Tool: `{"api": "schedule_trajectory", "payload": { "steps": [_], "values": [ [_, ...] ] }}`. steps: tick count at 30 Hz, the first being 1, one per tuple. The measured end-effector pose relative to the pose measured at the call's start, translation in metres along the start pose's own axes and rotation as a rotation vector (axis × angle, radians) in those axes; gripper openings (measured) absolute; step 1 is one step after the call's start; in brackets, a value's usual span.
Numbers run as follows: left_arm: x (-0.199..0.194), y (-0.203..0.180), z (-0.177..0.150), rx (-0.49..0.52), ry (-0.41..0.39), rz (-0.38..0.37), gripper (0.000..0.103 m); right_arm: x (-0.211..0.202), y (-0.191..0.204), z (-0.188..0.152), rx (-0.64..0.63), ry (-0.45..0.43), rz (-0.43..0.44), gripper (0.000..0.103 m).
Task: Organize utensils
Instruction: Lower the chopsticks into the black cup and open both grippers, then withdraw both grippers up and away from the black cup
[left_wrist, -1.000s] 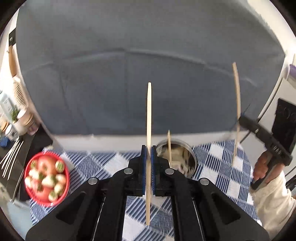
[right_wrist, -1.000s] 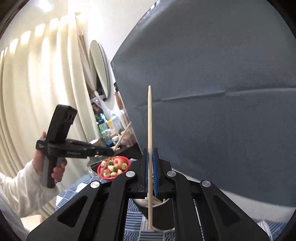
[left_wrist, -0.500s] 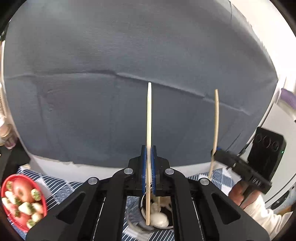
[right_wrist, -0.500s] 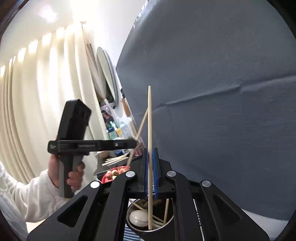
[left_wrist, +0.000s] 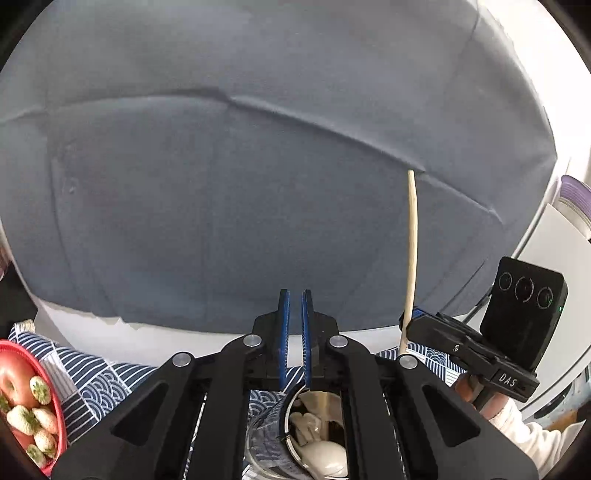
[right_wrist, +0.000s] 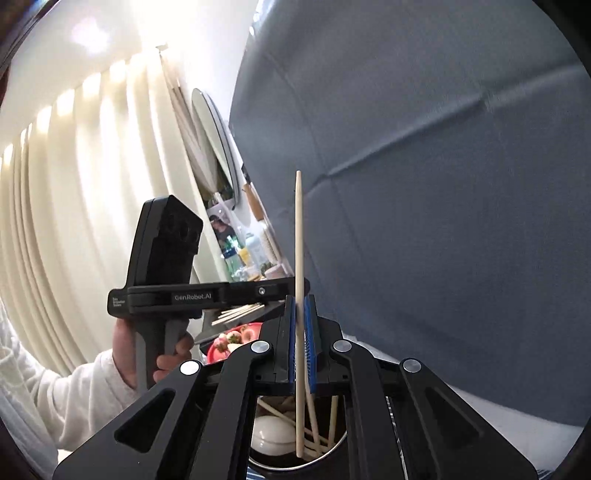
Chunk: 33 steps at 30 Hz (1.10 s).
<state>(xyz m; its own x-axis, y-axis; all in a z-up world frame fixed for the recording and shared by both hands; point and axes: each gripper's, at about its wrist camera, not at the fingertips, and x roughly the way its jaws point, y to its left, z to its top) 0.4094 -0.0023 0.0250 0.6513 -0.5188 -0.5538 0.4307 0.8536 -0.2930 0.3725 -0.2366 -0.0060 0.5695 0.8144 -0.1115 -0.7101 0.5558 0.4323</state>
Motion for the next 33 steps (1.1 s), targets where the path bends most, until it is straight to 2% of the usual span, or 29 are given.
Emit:
{"api": "schedule_trajectory", "payload": {
  "steps": [8,9,11,13,14,16,19,20,25,33],
  "values": [
    [-0.012,-0.002,-0.006,0.001,0.014,0.030,0.005,0.017,0.000,-0.018,-0.002,0.055,-0.018,0.005],
    [-0.013,-0.004,-0.006,0.001,0.015,0.034,0.008,0.017,0.001,-0.018,-0.001,0.060,-0.024,0.006],
    [-0.018,-0.001,-0.007,-0.001,0.011,0.043,0.020,0.015,0.004,-0.018,-0.005,0.063,-0.056,0.009],
    [-0.023,0.002,-0.009,-0.001,0.006,0.059,0.040,0.010,0.006,-0.018,-0.013,0.074,-0.082,0.009],
    [-0.022,0.007,-0.012,0.000,0.004,0.065,0.047,0.008,0.008,-0.017,-0.024,0.080,-0.108,0.015],
    [-0.029,0.008,-0.016,0.007,-0.006,0.092,0.078,0.003,0.013,-0.017,-0.035,0.098,-0.144,0.055],
    [-0.043,0.010,-0.022,0.003,-0.036,0.129,0.097,-0.006,0.025,-0.017,-0.057,0.116,-0.213,0.084],
    [-0.046,0.011,-0.024,-0.001,-0.039,0.131,0.097,-0.007,0.029,-0.016,-0.061,0.119,-0.232,0.089],
    [-0.064,0.014,-0.039,-0.005,-0.021,0.175,0.097,-0.017,0.043,-0.014,-0.073,0.126,-0.324,0.091],
    [-0.087,0.006,-0.069,-0.023,0.012,0.237,0.097,-0.034,0.069,-0.021,-0.068,0.131,-0.420,0.094]
  ]
}}
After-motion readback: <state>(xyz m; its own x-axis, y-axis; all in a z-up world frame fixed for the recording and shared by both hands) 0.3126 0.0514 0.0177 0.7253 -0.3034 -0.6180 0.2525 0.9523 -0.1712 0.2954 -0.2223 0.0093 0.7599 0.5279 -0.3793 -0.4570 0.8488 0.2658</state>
